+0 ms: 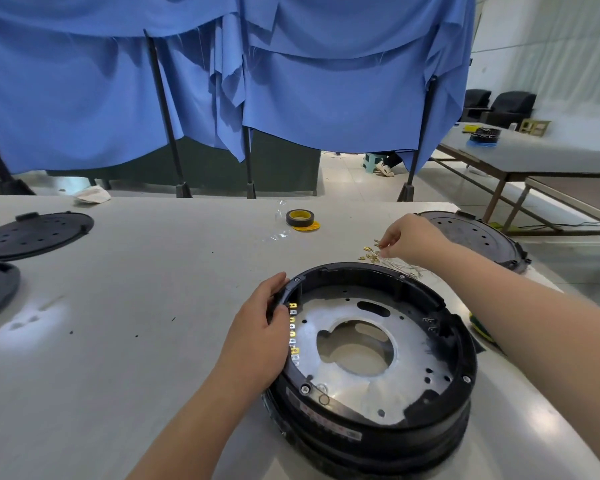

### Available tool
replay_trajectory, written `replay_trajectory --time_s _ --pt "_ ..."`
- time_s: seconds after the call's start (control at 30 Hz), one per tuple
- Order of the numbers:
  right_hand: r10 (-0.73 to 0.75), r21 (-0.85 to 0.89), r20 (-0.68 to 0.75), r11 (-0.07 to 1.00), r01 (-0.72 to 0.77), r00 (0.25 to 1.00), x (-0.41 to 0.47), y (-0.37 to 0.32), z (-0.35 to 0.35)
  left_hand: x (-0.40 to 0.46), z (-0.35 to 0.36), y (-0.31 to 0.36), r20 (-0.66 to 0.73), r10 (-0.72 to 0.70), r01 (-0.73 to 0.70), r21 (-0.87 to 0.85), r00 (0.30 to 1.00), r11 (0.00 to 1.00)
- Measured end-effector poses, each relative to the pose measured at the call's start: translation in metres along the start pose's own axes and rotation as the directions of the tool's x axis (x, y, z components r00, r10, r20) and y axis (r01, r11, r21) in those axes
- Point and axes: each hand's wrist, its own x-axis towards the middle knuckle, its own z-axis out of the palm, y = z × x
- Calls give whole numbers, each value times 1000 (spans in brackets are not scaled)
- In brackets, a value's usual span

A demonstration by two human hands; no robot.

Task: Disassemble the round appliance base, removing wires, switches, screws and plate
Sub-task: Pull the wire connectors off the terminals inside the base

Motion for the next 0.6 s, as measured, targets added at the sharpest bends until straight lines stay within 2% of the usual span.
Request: replay_trajectory --time_s 0.37,0.6 --pt "9 -15 44 1000 -8 999 8 8 21 -2 -1 2 1 3 -3 5 1000 1000" --pt "-54 124 -30 991 58 998 0 -2 10 -2 -1 2 -2 7 -7 3 1000 1000"
